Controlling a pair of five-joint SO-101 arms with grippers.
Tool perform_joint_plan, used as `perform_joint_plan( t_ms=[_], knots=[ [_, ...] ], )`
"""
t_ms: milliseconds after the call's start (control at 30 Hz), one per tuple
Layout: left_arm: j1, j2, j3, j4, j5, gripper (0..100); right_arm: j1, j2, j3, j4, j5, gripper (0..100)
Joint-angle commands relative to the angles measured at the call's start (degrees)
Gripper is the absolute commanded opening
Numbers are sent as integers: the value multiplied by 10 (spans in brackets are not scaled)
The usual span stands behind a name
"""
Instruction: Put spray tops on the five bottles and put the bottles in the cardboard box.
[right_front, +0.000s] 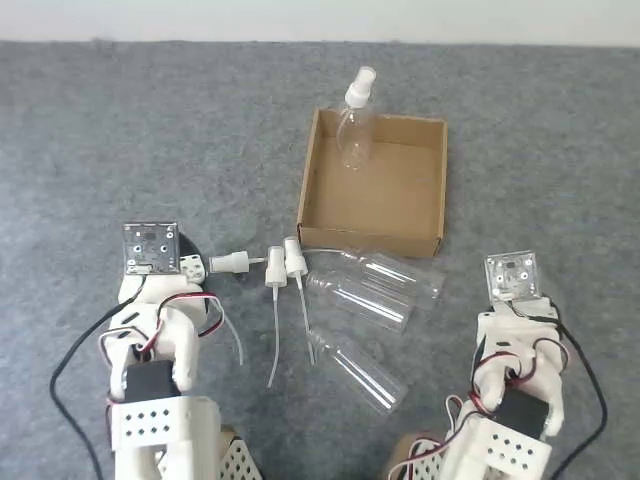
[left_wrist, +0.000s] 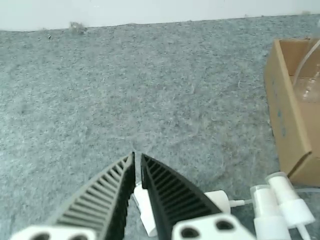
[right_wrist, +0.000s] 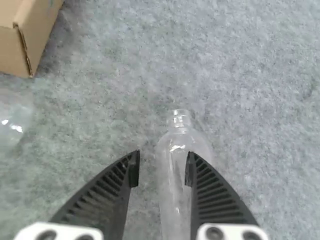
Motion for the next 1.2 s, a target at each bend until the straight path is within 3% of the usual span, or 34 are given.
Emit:
perform_joint_plan(
  t_ms=[0,267,500,667,967,1167],
  knots=[
    [2,-1,-5,-10,-3,12,-7,-11,11,18,-2,117],
    [-1,-1,-5,-11,-3,12,-1,-12,-1,51,72,117],
    [1,-1,-5,-11,-3,12,11,-7,-167,149,63,118],
    [-1,-1,-5,-11,-3,12,14,22,-229,169,72,218],
    [-2,-1,-5,-10,-3,12,19,351,-403,175,76,237],
    [-1,-1,-5,-10,-3,12,77,630,-505,163,135,259]
  ],
)
